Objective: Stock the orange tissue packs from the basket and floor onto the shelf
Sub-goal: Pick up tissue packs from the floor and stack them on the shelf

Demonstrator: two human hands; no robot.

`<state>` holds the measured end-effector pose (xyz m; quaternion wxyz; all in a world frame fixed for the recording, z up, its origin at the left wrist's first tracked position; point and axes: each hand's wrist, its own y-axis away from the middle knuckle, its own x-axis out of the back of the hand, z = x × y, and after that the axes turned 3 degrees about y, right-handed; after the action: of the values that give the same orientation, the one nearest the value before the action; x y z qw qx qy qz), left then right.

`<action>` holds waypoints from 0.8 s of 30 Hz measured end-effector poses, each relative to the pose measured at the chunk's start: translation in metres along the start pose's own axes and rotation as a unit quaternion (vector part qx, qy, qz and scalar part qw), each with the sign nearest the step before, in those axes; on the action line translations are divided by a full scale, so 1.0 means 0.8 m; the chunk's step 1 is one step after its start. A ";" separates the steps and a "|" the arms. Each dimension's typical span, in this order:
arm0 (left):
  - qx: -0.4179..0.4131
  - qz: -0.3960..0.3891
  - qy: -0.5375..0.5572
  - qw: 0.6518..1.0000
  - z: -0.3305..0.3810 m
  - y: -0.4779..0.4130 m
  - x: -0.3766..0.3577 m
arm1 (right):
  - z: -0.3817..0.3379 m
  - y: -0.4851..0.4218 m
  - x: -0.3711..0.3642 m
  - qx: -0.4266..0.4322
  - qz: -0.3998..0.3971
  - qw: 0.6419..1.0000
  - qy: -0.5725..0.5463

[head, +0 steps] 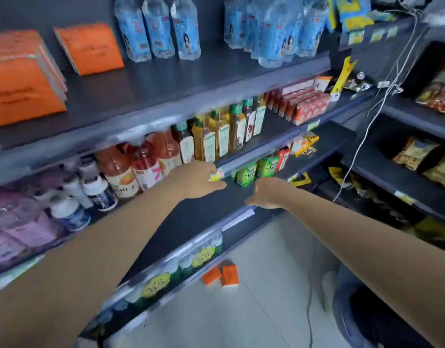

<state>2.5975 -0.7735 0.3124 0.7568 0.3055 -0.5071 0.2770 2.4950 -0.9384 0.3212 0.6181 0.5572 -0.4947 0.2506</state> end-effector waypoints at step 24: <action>0.160 -0.170 -0.100 0.967 -0.308 -0.235 -1.018 | 0.187 -0.502 -0.880 0.051 -0.099 0.993 -0.041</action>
<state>2.6118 -0.8036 -0.5581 0.6793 0.5302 -0.4705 0.1898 2.5198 -1.0107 -0.4990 0.5897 0.6442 -0.4485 0.1902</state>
